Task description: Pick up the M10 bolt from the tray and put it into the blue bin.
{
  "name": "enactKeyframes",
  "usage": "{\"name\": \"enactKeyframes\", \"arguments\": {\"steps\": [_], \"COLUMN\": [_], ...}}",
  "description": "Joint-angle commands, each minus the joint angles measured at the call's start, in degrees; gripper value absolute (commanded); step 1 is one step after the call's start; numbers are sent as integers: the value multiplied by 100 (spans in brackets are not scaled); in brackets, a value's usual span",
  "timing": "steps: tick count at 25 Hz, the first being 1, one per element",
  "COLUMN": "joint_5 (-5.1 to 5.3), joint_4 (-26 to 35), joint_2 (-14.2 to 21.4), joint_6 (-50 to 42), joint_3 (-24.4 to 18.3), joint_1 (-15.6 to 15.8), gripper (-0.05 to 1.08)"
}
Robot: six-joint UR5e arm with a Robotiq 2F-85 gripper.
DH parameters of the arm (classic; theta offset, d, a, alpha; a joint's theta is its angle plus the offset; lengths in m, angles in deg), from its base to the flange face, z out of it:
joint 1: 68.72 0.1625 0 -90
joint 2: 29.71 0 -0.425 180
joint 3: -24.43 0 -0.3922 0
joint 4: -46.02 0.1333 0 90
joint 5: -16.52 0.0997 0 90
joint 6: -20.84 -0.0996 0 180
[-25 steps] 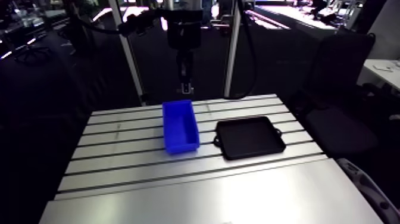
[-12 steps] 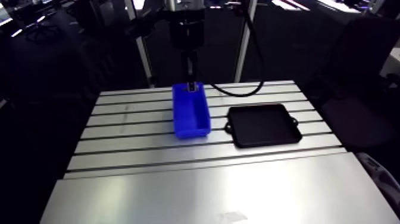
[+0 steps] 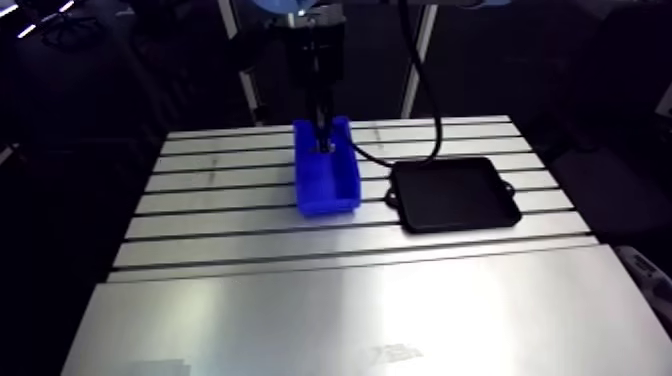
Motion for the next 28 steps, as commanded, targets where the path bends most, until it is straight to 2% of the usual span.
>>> {"name": "enactKeyframes", "arguments": {"steps": [1,14,16,19,25,28], "joint_5": [5,-30,-118,-170,-170,-162], "joint_4": [-27,-176,-185,-185,-185,-185], "joint_2": [-105,-289,-298,-316,-333,-342], "joint_6": [-128,-154,-163,-295,-330,-497], "joint_3": [74,127,127,118,118,118], "joint_1": [5,5,5,5,14,23], "gripper": [99,95,92,89,81,70]}}
